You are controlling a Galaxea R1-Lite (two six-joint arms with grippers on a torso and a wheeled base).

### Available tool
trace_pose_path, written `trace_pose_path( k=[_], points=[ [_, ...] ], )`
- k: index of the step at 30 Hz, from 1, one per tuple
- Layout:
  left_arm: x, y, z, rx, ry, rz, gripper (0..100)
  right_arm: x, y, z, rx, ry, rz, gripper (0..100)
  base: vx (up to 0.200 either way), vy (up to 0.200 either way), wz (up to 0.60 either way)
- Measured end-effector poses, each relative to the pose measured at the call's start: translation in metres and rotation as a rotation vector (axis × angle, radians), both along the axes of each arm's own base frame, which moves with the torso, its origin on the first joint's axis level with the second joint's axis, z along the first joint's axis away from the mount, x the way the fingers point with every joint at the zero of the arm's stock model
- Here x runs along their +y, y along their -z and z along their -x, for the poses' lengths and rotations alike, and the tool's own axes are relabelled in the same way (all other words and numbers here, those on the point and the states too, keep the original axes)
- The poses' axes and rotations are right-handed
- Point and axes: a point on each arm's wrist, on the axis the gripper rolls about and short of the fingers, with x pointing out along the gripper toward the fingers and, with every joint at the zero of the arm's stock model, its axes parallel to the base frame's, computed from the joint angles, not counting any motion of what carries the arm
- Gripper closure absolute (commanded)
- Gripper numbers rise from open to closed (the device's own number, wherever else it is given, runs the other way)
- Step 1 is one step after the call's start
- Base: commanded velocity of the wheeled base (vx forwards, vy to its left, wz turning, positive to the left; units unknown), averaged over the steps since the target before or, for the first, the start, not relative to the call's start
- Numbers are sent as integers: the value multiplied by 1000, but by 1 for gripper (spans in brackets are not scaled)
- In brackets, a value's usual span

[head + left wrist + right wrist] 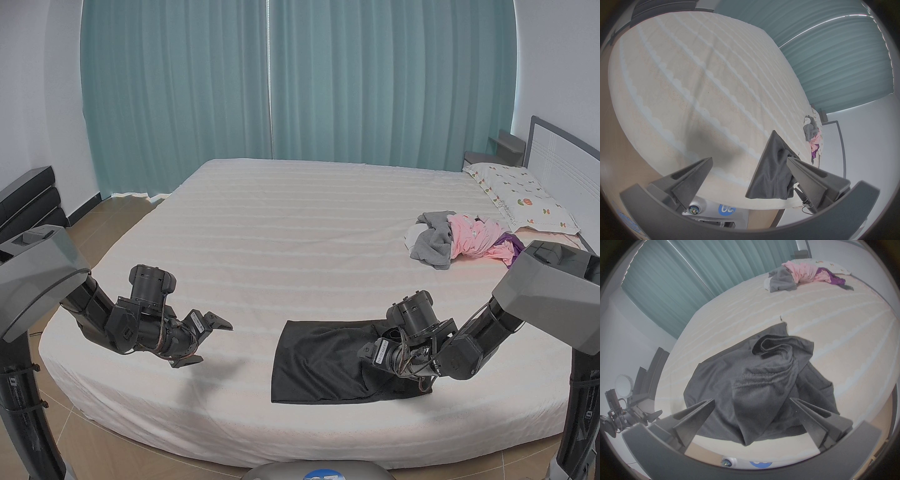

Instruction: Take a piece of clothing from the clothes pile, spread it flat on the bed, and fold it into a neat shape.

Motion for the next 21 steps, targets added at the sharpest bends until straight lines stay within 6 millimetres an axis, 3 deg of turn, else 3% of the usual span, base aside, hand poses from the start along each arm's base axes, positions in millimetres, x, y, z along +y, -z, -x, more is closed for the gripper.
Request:
trace_pose_path(
  k=[9, 21],
  points=[
    [0, 1, 0, 2, -1, -2, 0, -9, 7, -4, 54, 1, 106, 0, 0, 0, 0],
    [0, 2, 0, 3, -1, -3, 0, -41, 5, 5, 98, 22, 159, 0, 0, 0, 0]
  ],
)
